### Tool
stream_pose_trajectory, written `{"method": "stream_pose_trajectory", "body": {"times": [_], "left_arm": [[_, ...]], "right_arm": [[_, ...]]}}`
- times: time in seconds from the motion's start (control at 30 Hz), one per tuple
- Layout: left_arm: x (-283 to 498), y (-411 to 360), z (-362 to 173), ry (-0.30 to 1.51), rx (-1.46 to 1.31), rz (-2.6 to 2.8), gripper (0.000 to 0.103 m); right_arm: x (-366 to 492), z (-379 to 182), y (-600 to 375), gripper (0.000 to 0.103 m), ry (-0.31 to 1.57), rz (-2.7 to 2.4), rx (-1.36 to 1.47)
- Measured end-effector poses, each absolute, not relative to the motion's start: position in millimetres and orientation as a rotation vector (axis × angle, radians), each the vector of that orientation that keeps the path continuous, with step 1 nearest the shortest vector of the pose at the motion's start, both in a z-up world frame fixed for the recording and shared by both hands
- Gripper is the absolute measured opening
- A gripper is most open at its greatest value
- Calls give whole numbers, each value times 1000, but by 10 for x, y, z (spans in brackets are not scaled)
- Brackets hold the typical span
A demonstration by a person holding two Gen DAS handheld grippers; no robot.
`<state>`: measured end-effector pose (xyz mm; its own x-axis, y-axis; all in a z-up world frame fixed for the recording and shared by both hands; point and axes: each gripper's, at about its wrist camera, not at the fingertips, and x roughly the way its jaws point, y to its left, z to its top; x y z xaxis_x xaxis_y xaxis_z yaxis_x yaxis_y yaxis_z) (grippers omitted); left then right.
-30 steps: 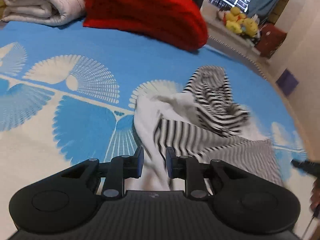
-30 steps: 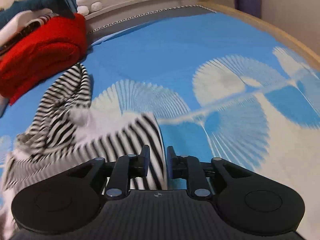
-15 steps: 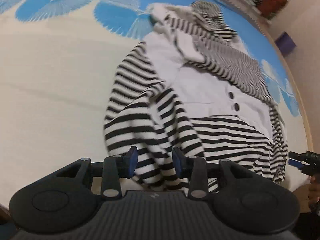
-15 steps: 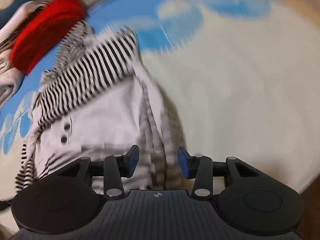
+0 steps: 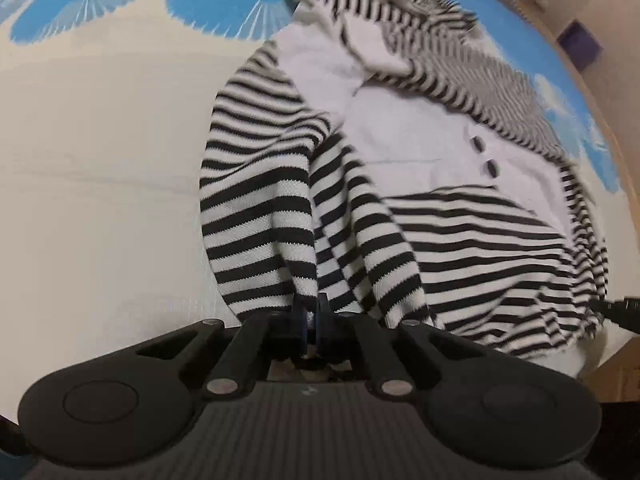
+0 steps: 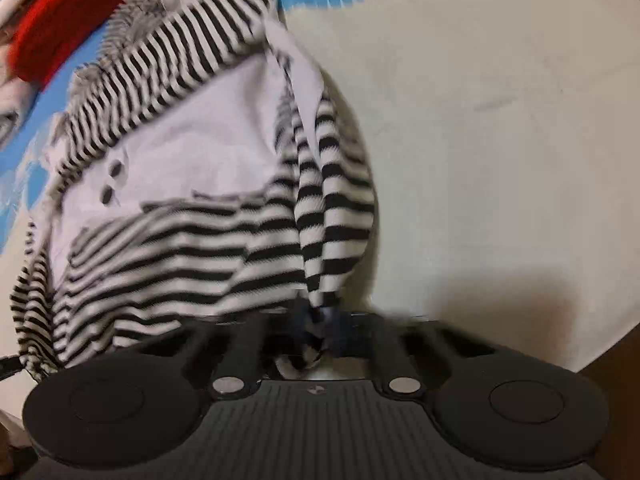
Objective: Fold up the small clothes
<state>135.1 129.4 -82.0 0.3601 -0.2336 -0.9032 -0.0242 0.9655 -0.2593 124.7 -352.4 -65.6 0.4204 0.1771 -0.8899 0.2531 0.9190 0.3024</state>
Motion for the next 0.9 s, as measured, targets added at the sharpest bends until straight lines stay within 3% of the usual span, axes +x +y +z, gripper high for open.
{"method": "stream_pose_trajectory", "body": {"times": [0.23, 0.43, 0.5, 0.6, 0.7, 0.77, 0.87, 0.9], "left_arm": [[897, 1510, -536, 1081, -373, -206, 3], [816, 1508, -740, 1193, -313, -131, 6], [877, 1510, -740, 1190, -296, -81, 23], [900, 1454, -514, 1061, -278, -63, 26], [890, 1282, -372, 989, -264, -169, 38], [932, 1135, -412, 1021, -270, -265, 45], [1018, 897, -561, 1103, -225, -305, 63], [1049, 815, -609, 1118, -186, -299, 63]], "right_arm": [[787, -103, -3818, 4, 872, -70, 483], [687, -290, -3809, 5, 1010, -59, 409], [758, -400, -3759, 7, 1069, -61, 351], [751, -274, -3622, 23, 988, -123, 221], [668, -81, -3436, 25, 868, -75, 122], [654, -49, -3268, 28, 838, 17, 62], [695, -177, -3024, 40, 909, 182, -9], [705, -247, -2973, 43, 935, 204, -46]]}}
